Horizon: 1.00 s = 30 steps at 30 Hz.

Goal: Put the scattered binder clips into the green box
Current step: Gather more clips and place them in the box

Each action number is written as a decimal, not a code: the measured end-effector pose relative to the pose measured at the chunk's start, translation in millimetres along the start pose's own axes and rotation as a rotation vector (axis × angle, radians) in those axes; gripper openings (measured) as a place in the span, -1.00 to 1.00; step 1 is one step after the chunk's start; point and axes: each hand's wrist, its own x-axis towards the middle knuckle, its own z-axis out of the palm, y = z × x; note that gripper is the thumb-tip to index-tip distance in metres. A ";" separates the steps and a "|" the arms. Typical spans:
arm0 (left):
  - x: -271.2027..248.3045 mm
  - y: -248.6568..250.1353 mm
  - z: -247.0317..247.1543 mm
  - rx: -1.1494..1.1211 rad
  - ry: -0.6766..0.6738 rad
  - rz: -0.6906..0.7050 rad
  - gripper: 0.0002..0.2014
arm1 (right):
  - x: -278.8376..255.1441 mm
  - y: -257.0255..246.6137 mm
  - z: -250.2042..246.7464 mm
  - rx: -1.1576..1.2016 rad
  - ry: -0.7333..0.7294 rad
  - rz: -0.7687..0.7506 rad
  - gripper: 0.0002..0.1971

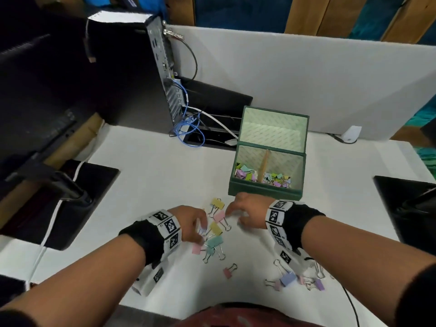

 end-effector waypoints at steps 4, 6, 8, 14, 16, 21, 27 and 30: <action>-4.6 3.3 17.2 0.088 -0.040 -0.009 -0.48 | 25.5 -13.1 10.8 -0.094 -0.051 -0.055 -0.53; -4.8 4.2 21.5 0.119 -0.029 -0.007 -0.46 | 34.3 -15.5 20.7 -0.153 -0.091 -0.039 -0.53; -5.8 3.1 24.5 0.139 -0.017 -0.017 -0.46 | 39.5 -15.1 28.2 -0.188 -0.085 -0.029 -0.56; -1.4 0.5 29.4 0.155 0.035 0.007 -0.55 | 31.0 -2.2 32.7 -0.155 -0.058 0.017 -0.80; 0.0 -2.3 28.0 0.135 0.045 0.022 -0.59 | 23.1 3.8 29.3 -0.092 -0.081 0.044 -0.82; 0.8 -6.4 9.7 0.055 0.044 0.066 -0.62 | -1.6 13.8 -3.1 0.241 0.018 0.125 -0.81; -3.1 -10.5 -26.0 -0.094 0.064 0.079 -0.66 | -21.2 21.2 -58.1 0.632 0.408 0.143 -0.87; 0.2 -14.4 -38.1 -0.238 0.129 0.094 -0.58 | -16.5 29.8 -69.3 0.743 0.572 0.193 -0.87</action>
